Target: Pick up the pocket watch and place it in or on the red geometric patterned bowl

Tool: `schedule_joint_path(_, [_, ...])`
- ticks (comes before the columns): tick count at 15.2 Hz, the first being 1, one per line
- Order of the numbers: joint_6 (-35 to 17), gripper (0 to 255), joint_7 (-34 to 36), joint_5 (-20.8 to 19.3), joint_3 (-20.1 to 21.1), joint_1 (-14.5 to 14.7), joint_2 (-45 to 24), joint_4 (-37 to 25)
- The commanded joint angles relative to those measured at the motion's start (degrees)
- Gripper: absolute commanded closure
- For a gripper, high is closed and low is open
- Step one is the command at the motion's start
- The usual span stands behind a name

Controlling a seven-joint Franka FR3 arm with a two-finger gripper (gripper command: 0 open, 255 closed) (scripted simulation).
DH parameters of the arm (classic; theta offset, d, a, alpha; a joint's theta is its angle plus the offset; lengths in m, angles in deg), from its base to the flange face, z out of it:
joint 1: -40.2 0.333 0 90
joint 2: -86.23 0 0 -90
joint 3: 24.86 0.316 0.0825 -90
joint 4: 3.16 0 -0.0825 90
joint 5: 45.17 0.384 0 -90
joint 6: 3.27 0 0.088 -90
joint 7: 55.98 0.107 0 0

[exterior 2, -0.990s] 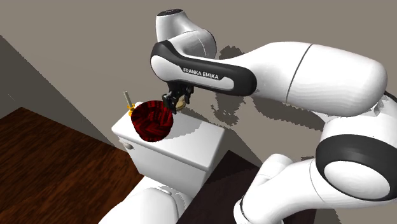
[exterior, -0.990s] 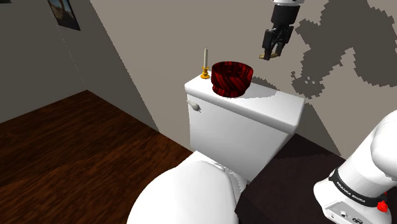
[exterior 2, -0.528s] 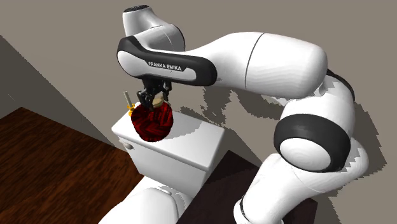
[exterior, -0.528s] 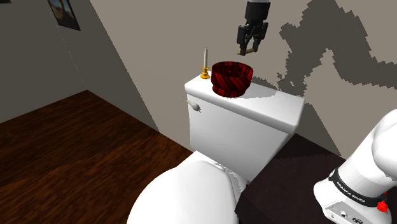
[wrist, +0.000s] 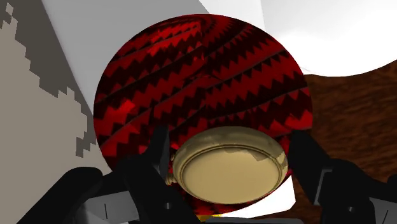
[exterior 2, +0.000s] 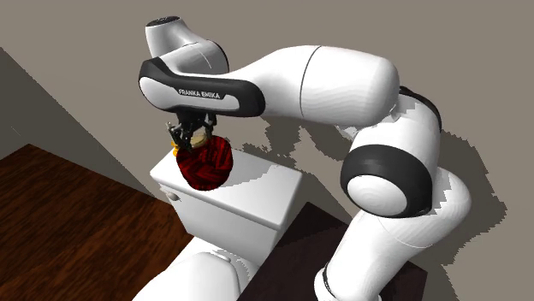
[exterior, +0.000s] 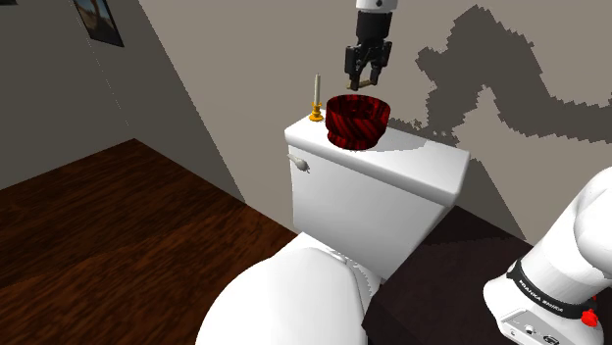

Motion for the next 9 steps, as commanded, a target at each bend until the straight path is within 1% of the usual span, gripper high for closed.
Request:
schedule_joint_path(1, [-1.69,255,0.02,0.00,0.00,0.00,0.12,1.78])
schedule_joint_path(9, [-8.29,255,0.07,-0.01,0.01,0.00,-0.05,8.22])
